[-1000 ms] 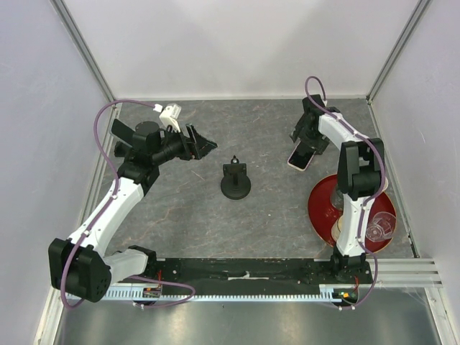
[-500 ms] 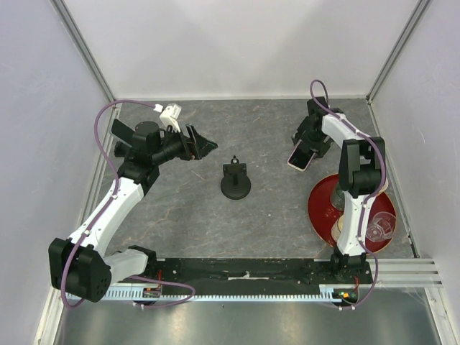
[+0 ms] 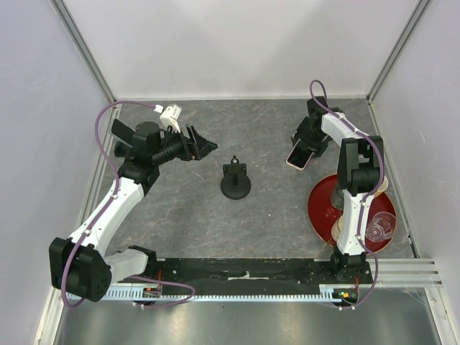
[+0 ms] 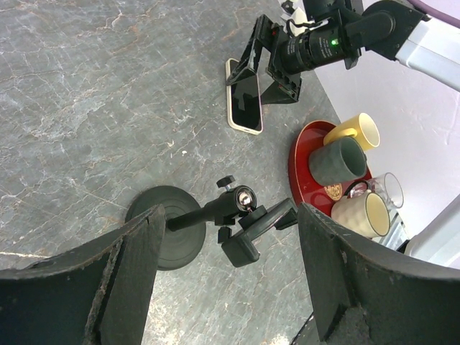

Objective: Place the phone on the phone stand

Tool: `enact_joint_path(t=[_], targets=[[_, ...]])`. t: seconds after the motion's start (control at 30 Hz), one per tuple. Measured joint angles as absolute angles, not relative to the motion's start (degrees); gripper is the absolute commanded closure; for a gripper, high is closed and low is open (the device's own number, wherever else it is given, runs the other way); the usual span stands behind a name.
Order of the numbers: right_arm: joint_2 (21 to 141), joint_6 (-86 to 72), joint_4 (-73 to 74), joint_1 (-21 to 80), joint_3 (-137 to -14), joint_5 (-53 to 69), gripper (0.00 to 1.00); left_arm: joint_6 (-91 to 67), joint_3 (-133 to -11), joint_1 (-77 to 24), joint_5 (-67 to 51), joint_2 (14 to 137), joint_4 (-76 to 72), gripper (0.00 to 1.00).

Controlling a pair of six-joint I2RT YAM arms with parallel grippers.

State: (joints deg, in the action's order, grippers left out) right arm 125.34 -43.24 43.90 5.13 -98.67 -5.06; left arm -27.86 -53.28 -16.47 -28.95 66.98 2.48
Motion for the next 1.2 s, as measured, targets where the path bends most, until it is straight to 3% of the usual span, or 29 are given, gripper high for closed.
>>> enact_joint_path(t=[0.37, 0.63, 0.8, 1.07, 1.1, 1.2], targets=[[125.5, -41.3, 44.1, 5.7, -98.7, -5.9, 0.19, -28.0, -53.3, -16.5, -29.1, 67.0, 2.5, 0.20], [126.0, -38.9, 44.0, 7.6, -98.8, -9.4, 0.06, -28.4, -53.2, -16.4, -29.1, 67.0, 2.5, 0.20], [126.7, -36.9, 44.7, 8.6, -99.8, -10.0, 0.07, -28.6, -53.2, -16.4, -29.2, 67.0, 2.5, 0.20], [127.2, -35.0, 45.4, 9.3, -100.4, -11.7, 0.48, -28.7, -53.1, -16.3, -29.6, 67.0, 2.4, 0.20], [127.3, -34.9, 45.4, 9.4, -100.4, -11.7, 0.62, -28.7, -53.1, -16.3, -29.7, 67.0, 2.2, 0.20], [127.3, -34.5, 45.3, 9.6, -100.4, -12.2, 0.83, -28.9, -53.1, -16.3, -30.0, 67.1, 1.5, 0.20]])
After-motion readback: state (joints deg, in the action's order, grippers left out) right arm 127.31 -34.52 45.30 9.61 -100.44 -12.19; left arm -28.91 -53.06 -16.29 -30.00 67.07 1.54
